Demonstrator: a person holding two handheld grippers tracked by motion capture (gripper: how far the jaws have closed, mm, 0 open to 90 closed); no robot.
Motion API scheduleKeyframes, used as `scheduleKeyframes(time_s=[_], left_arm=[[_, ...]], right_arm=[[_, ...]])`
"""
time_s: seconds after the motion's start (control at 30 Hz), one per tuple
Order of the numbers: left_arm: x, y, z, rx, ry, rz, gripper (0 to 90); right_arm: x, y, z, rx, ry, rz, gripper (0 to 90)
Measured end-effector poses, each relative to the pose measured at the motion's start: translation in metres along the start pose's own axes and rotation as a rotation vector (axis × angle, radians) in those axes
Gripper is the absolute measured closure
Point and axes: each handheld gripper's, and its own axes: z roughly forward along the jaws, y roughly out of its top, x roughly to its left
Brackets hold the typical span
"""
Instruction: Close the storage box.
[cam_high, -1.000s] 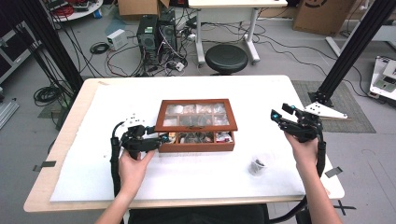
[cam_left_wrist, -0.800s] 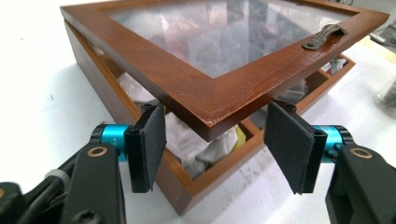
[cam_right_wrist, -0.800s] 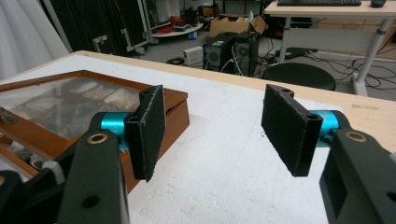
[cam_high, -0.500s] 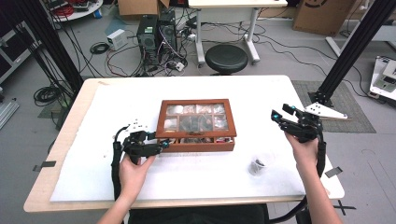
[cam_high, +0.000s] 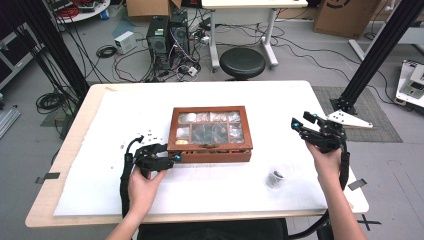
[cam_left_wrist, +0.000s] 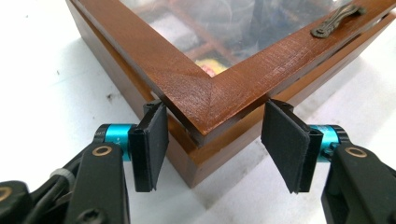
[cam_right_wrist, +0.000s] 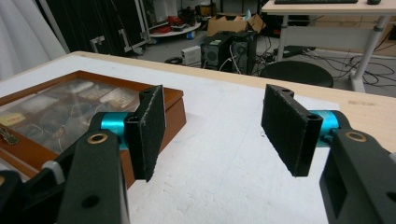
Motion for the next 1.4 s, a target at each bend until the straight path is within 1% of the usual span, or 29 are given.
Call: scheduleKeyframes(time_s=[0.13, 0.27, 0.3, 0.4, 0.6, 0.63, 0.77, 0.83, 0.9, 1.03, 1.13, 1.2, 1.23, 1.27, 1.33, 1.4], left_arm=[[-0.001, 0.0, 0.0, 0.016, 0.011, 0.014, 41.2], [-0.002, -0.002, 0.001, 0.028, 0.013, 0.016, 40.9], [-0.001, -0.003, 0.001, 0.034, 0.01, 0.009, 40.9], [0.002, -0.005, -0.001, 0.022, 0.011, -0.006, 40.7], [0.0, -0.004, 0.0, 0.022, 0.006, 0.004, 40.5], [0.001, -0.004, 0.0, 0.025, 0.0, 0.002, 40.4], [0.002, -0.003, -0.002, 0.005, -0.001, 0.002, 39.8], [0.002, -0.002, -0.004, -0.005, -0.001, 0.01, 39.3], [0.003, 0.001, -0.007, -0.024, -0.006, 0.015, 39.0], [0.003, 0.008, -0.014, -0.08, -0.019, 0.025, 37.3], [0.004, 0.014, -0.019, -0.12, -0.037, 0.023, 36.2], [0.005, 0.02, -0.022, -0.145, -0.039, 0.02, 34.7], [0.006, 0.023, -0.024, -0.163, -0.045, 0.018, 34.3], [0.006, 0.027, -0.027, -0.187, -0.066, 0.007, 33.9], [0.007, 0.033, -0.031, -0.223, -0.092, -0.002, 33.8], [0.007, 0.04, -0.035, -0.244, -0.09, 0.008, 32.7]], right_arm=[[-0.001, 0.0, 0.0, -0.001, 0.0, -0.003, 40.3], [-0.001, 0.0, 0.0, -0.002, -0.002, -0.003, 40.3], [-0.001, 0.0, -0.001, -0.002, -0.002, -0.003, 40.4], [-0.002, -0.001, 0.0, 0.0, -0.003, -0.001, 40.4], [-0.001, -0.001, 0.001, 0.002, -0.003, -0.004, 40.3], [-0.001, -0.001, 0.001, 0.004, -0.002, -0.003, 40.4], [-0.001, -0.001, 0.001, 0.006, -0.002, -0.001, 40.3], [-0.001, -0.002, 0.001, 0.005, -0.001, -0.001, 40.3], [-0.002, -0.002, 0.001, 0.008, 0.0, 0.003, 40.3], [-0.003, -0.002, 0.002, 0.005, -0.001, 0.001, 40.2], [-0.003, -0.003, 0.003, 0.01, 0.0, 0.004, 40.0], [-0.003, -0.003, 0.003, 0.01, -0.002, 0.001, 40.0], [-0.002, -0.004, 0.003, 0.011, -0.002, 0.002, 39.9], [-0.002, -0.004, 0.003, 0.01, -0.003, 0.002, 39.7], [-0.003, -0.004, 0.003, 0.008, -0.004, 0.0, 39.6], [-0.003, -0.004, 0.003, 0.007, -0.004, 0.003, 39.4]])
